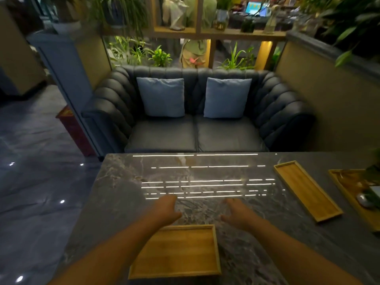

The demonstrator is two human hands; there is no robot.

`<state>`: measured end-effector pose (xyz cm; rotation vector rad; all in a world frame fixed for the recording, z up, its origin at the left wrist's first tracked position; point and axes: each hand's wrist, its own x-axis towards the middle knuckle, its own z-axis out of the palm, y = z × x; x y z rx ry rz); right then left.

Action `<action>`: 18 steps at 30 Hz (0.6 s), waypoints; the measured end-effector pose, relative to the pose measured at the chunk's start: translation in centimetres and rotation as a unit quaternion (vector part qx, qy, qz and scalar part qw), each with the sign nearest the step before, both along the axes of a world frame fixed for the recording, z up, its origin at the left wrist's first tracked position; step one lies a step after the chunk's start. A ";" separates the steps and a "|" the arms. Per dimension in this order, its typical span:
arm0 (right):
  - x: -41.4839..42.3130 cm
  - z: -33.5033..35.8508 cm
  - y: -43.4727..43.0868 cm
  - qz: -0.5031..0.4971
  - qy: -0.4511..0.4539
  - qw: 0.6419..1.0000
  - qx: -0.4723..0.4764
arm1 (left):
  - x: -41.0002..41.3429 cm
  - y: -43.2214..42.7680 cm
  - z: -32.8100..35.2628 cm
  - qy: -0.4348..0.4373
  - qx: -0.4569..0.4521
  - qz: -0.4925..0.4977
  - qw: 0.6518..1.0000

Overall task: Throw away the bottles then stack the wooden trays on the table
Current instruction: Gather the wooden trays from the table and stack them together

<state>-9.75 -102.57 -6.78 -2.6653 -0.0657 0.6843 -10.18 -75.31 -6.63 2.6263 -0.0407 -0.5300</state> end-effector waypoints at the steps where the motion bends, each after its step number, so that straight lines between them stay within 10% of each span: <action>1: 0.3 0.3 -0.7 0.007 0.003 1.000 0.002 | 0.4 -1.1 0.4 -0.002 0.006 -0.004 1.000; 18: 7.0 1.2 -25.7 0.053 -0.029 0.998 -0.036 | 6.4 -27.5 0.5 0.012 0.064 -0.029 0.997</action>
